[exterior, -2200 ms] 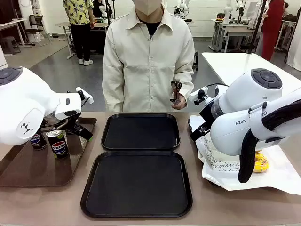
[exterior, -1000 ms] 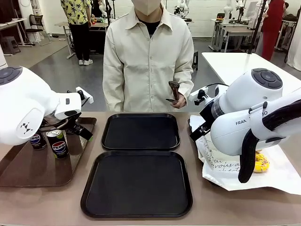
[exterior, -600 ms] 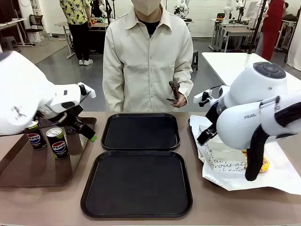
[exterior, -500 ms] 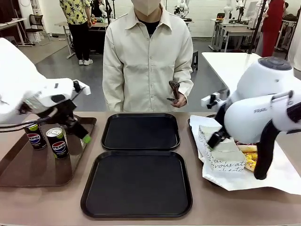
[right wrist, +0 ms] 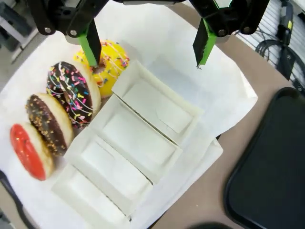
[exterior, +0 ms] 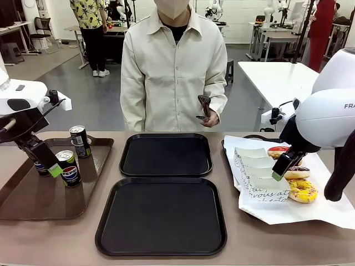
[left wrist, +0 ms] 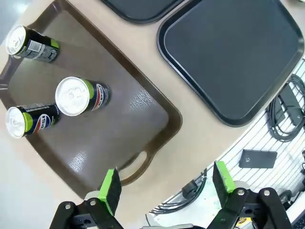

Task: Set up donuts and drinks on trays.
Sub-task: Pick up one Pepsi coke and place it on the Flat Tray.

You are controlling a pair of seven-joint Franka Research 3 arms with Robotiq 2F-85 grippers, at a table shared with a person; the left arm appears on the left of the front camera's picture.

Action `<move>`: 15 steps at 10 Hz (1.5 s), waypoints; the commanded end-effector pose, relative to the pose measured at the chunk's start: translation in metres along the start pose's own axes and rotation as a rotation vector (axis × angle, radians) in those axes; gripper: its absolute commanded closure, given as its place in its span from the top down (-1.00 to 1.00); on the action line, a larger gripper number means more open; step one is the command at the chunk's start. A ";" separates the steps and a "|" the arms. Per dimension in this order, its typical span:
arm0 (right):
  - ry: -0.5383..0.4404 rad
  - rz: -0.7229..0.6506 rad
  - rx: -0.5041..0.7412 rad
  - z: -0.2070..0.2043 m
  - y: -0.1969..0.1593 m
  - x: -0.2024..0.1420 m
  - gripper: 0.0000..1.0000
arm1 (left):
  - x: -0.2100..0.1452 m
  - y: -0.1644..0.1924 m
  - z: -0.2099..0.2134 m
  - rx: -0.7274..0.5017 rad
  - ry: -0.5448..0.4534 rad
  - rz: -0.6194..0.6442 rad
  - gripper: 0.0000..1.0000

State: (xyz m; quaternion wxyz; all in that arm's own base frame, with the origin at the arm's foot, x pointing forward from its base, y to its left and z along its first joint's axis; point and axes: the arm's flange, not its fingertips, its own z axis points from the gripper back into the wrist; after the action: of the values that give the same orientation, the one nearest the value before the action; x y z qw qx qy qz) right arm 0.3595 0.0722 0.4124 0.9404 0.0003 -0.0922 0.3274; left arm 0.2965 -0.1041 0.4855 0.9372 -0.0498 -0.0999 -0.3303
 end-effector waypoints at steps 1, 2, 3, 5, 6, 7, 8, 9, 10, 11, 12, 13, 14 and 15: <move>0.022 -0.036 0.003 -0.016 0.003 0.005 1.00 | 0.004 0.000 -0.009 -0.059 -0.002 0.013 1.00; 0.022 -0.036 0.003 -0.016 0.003 0.005 1.00 | 0.004 0.000 -0.009 -0.059 -0.002 0.013 1.00; 0.022 -0.036 0.003 -0.016 0.003 0.005 1.00 | 0.004 0.000 -0.009 -0.059 -0.002 0.013 1.00; -0.002 -0.011 0.400 -0.006 -0.018 -0.004 1.00 | 0.002 0.000 -0.007 -0.038 0.006 0.018 1.00; -0.150 -0.031 0.719 0.006 -0.047 -0.015 1.00 | -0.009 0.026 0.006 -0.262 -0.153 0.118 1.00; -0.318 -0.090 0.984 0.015 -0.079 -0.033 1.00 | -0.029 0.050 0.013 -0.438 -0.307 0.233 1.00; -0.442 -0.103 1.134 0.022 -0.108 -0.053 1.00 | -0.045 0.075 0.016 -0.589 -0.449 0.354 1.00; -0.529 -0.141 1.241 0.025 -0.142 -0.070 1.00 | -0.058 0.094 0.018 -0.702 -0.531 0.422 1.00; -0.592 -0.213 1.295 0.026 -0.176 -0.082 1.00 | -0.072 0.104 0.020 -0.750 -0.577 0.464 1.00; -0.673 -0.360 1.357 0.024 -0.211 -0.093 1.00 | -0.083 0.120 0.024 -0.765 -0.625 0.505 1.00; -0.690 -0.516 1.406 0.021 -0.241 -0.105 1.00 | -0.097 0.132 0.025 -0.757 -0.663 0.553 1.00; -0.697 -0.698 1.398 0.015 -0.275 -0.124 1.00 | -0.113 0.145 0.023 -0.721 -0.702 0.600 1.00; -0.682 -0.819 1.357 0.008 -0.292 -0.139 1.00 | -0.124 0.158 0.023 -0.692 -0.723 0.644 1.00; -0.643 -0.900 1.348 0.003 -0.306 -0.152 1.00 | -0.135 0.168 0.022 -0.653 -0.734 0.687 1.00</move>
State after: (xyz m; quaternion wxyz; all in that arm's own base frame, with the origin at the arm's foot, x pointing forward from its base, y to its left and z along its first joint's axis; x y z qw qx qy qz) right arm 0.4144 -0.2549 0.3894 0.7272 0.6735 -0.1328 0.0058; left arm 0.3045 0.1197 0.4873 0.8250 -0.4925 -0.2770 0.0124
